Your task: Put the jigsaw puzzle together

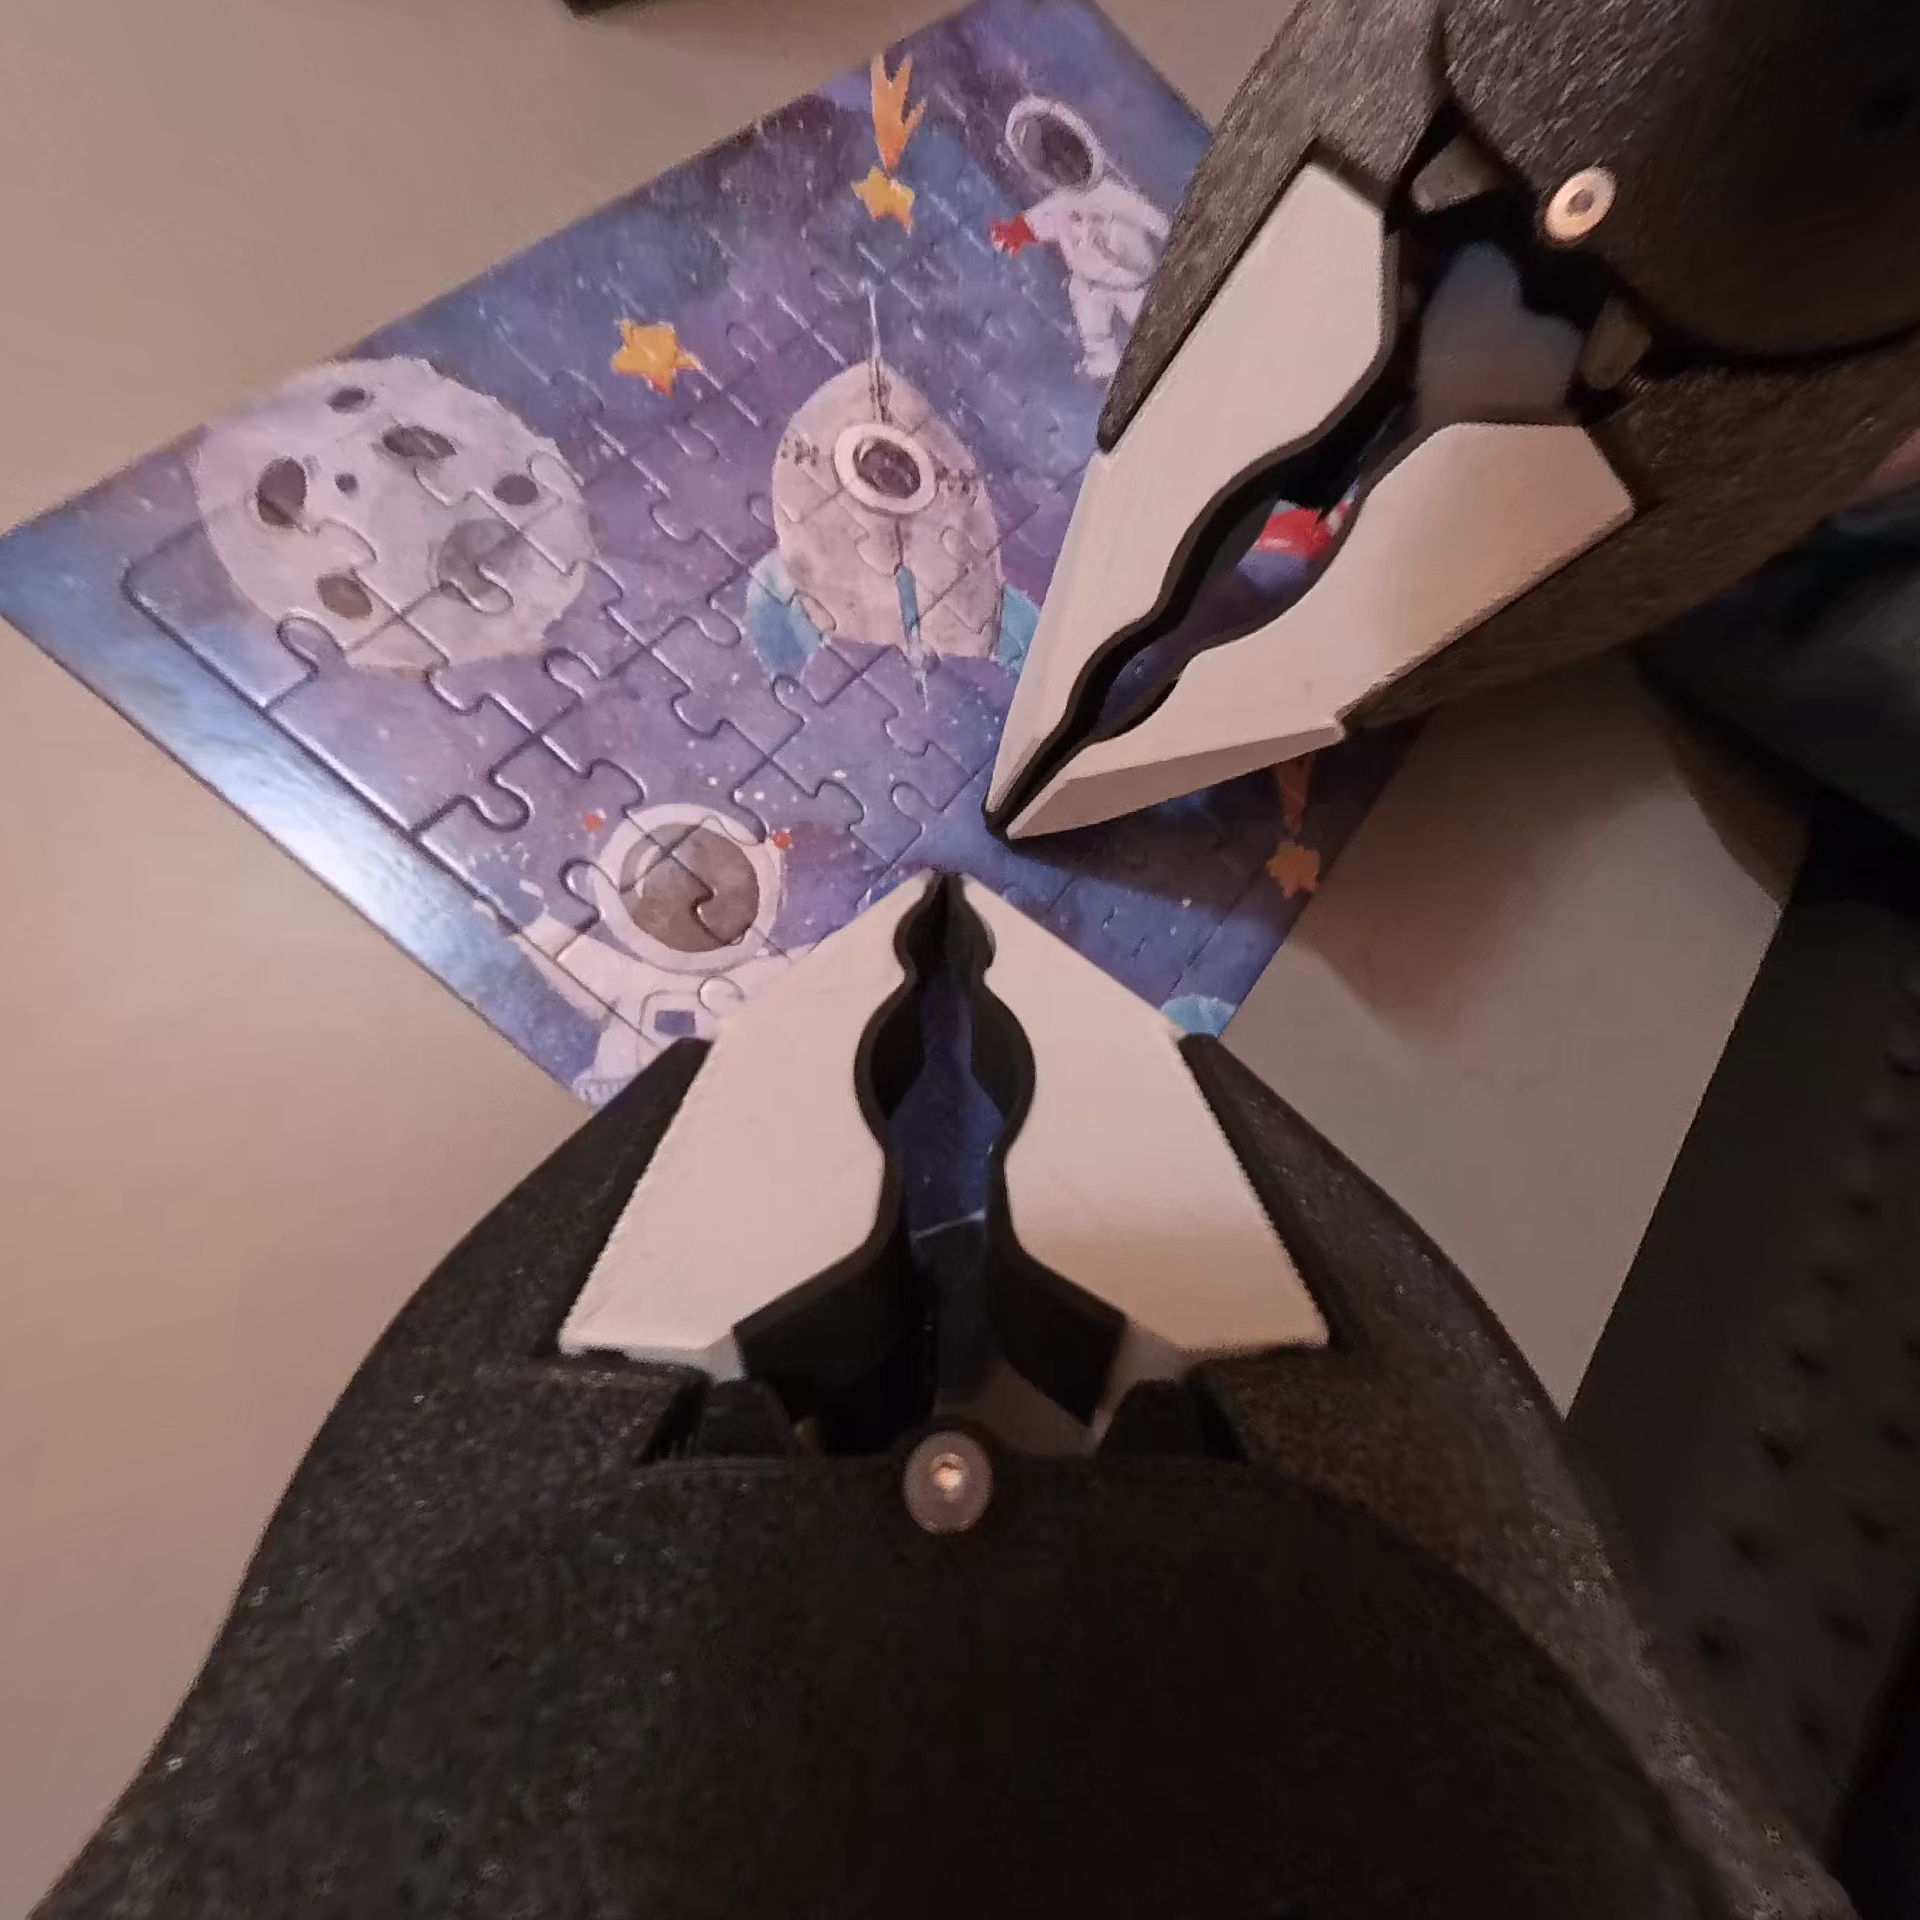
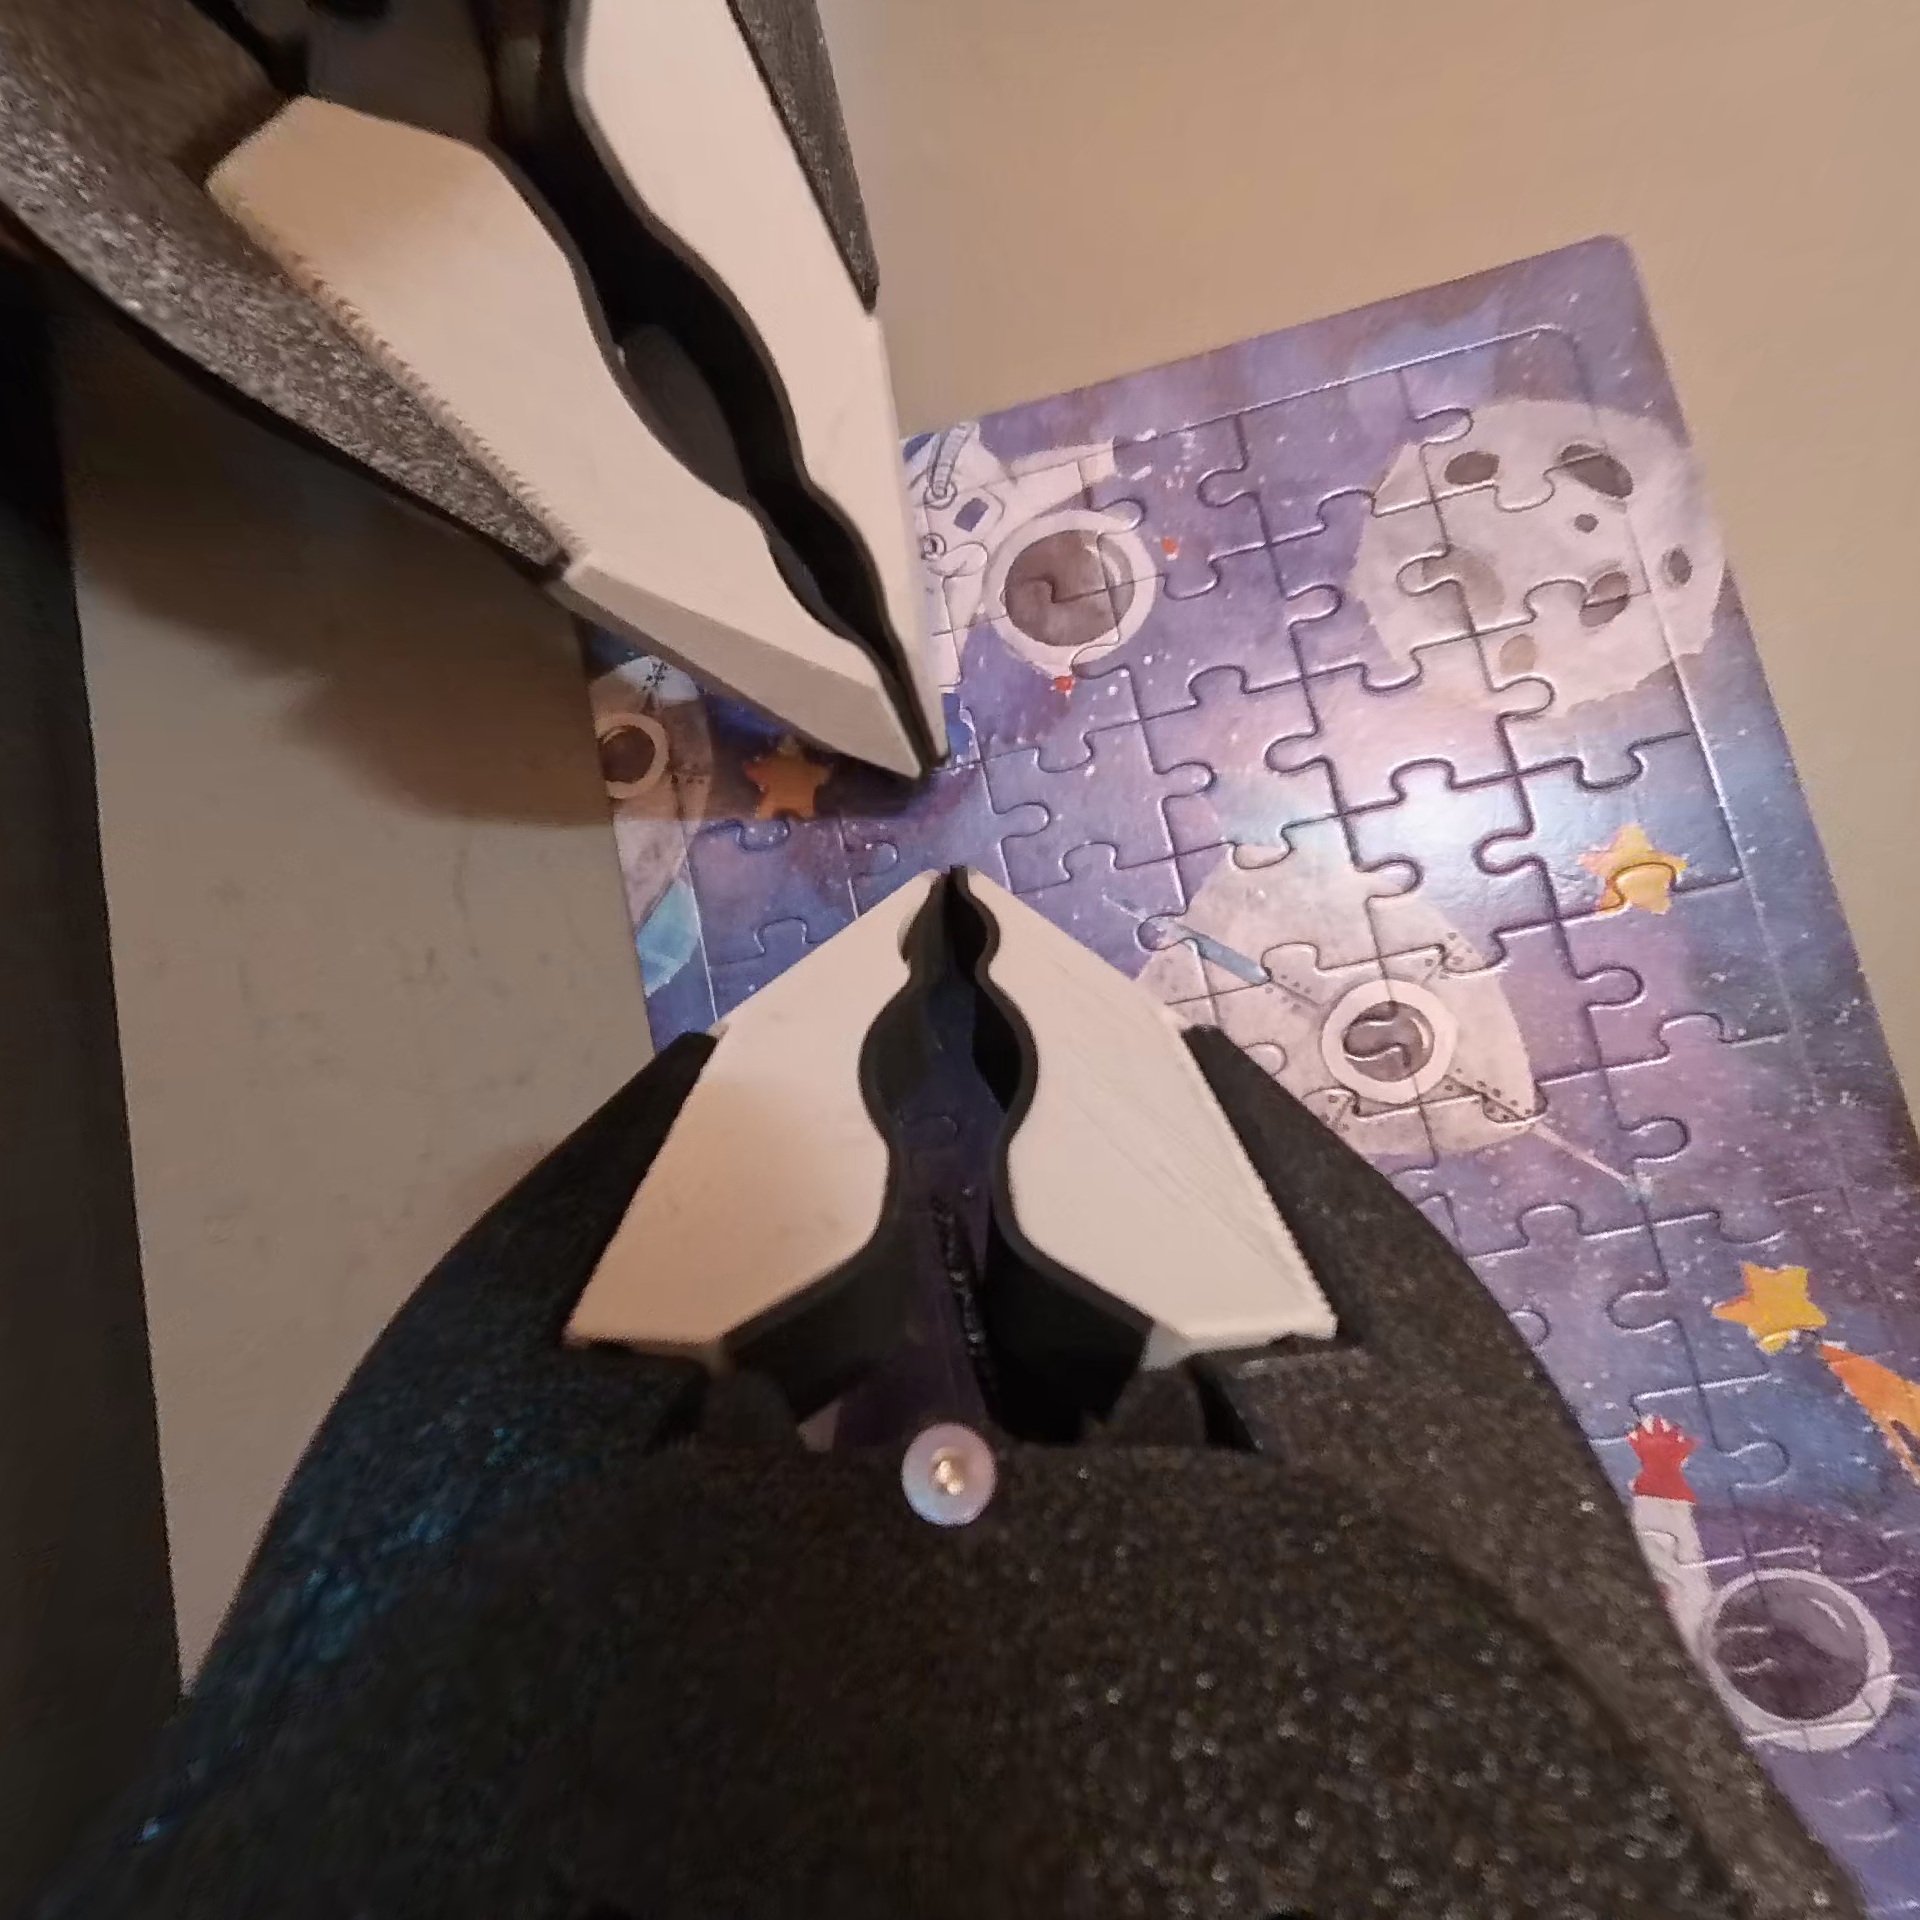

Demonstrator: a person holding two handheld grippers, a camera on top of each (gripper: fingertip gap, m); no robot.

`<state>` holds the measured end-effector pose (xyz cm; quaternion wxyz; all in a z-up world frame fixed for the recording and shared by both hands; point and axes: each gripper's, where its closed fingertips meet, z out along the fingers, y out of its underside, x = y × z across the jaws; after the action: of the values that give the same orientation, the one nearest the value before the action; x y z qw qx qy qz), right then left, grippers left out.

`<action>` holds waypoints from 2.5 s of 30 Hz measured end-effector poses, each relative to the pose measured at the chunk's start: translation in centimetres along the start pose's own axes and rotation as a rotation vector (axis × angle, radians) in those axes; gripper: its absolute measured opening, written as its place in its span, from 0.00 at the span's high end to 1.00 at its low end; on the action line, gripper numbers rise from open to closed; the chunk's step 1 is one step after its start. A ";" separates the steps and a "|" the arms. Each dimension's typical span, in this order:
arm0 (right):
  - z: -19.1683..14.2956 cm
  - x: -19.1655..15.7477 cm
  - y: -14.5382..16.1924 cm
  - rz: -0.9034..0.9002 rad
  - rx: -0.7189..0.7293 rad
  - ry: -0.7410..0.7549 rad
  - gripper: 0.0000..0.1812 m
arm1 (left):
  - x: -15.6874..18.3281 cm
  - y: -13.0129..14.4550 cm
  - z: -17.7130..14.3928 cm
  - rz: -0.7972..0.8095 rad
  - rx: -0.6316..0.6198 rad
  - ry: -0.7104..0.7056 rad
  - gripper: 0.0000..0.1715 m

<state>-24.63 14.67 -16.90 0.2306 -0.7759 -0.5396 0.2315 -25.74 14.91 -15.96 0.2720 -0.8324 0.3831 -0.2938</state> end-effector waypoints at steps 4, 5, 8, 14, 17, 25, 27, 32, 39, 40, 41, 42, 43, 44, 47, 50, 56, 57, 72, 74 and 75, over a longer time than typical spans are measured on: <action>-0.7 -0.9 -0.3 -0.008 0.029 -0.034 1.00 | 0.0 0.4 0.7 0.008 -0.025 -0.011 1.00; -0.6 -1.1 0.1 -0.016 0.014 -0.034 1.00 | 0.1 0.4 0.7 0.007 -0.033 -0.011 1.00; -0.3 -1.2 0.8 -0.004 -0.006 -0.030 1.00 | 0.6 0.1 0.8 0.015 -0.025 0.002 1.00; -0.5 -2.0 0.5 0.003 0.051 -0.014 1.00 | 0.3 -0.8 1.0 -0.005 0.006 -0.030 1.00; -2.5 -1.6 1.3 0.028 0.059 0.039 1.00 | 0.0 -0.9 0.4 0.003 -0.015 -0.060 0.99; -12.0 1.2 10.9 0.327 0.163 0.338 0.64 | -3.5 1.6 -4.5 -0.177 0.060 -0.197 0.53; -12.9 0.7 12.2 0.327 0.193 0.375 0.60 | -2.5 2.6 -5.0 -0.209 0.053 -0.176 0.40; -13.2 -0.6 13.7 0.375 0.224 0.390 0.60 | -0.9 4.4 -6.1 -0.114 0.009 -0.270 0.42; -12.1 0.3 15.3 0.486 0.174 0.387 0.50 | 1.8 4.6 -4.2 -0.217 0.027 -0.143 0.45; -12.0 0.3 15.1 0.486 0.177 0.383 0.50 | 2.0 4.4 -4.1 -0.223 0.042 -0.143 0.45; -11.8 0.0 14.9 0.486 0.184 0.363 0.52 | 2.3 4.5 -3.8 -0.231 0.033 -0.136 0.47; -11.7 -0.1 14.8 0.496 0.179 0.358 0.52 | 2.5 4.4 -3.8 -0.236 0.038 -0.140 0.46; -11.6 -0.2 14.7 0.503 0.172 0.361 0.51 | 2.7 4.3 -3.7 -0.247 0.040 -0.138 0.44; -11.5 -0.3 14.6 0.511 0.171 0.361 0.48 | 3.0 4.2 -3.6 -0.261 0.047 -0.128 0.43; -11.3 -0.6 14.0 0.561 0.186 0.349 0.42 | 3.5 3.7 -3.6 -0.335 0.092 -0.095 0.39; -11.4 -1.1 13.6 0.614 0.212 0.316 0.38 | 3.9 2.8 -4.3 -0.486 0.176 -0.002 0.34; -12.2 -3.7 14.4 0.636 0.163 0.309 0.41 | 5.9 3.9 -5.9 -0.608 0.194 0.137 0.36; -12.3 -4.4 14.6 0.645 0.153 0.302 0.41 | 6.4 4.2 -6.2 -0.613 0.187 0.147 0.36; -15.4 -16.5 16.7 0.788 0.244 0.158 0.57 | 15.4 12.0 -12.3 -0.587 0.095 0.173 0.51; -16.0 -15.4 17.0 0.780 0.272 0.176 0.68 | 14.1 11.9 -12.4 -0.584 0.112 0.170 0.60; -16.1 -14.6 17.1 0.786 0.281 0.176 0.68 | 13.1 11.4 -12.3 -0.590 0.133 0.168 0.60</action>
<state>-6.82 -6.21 -13.01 0.2736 -0.9004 -0.1443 0.3058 -32.76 -4.74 -11.64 0.1964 -0.8609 0.1262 -0.4520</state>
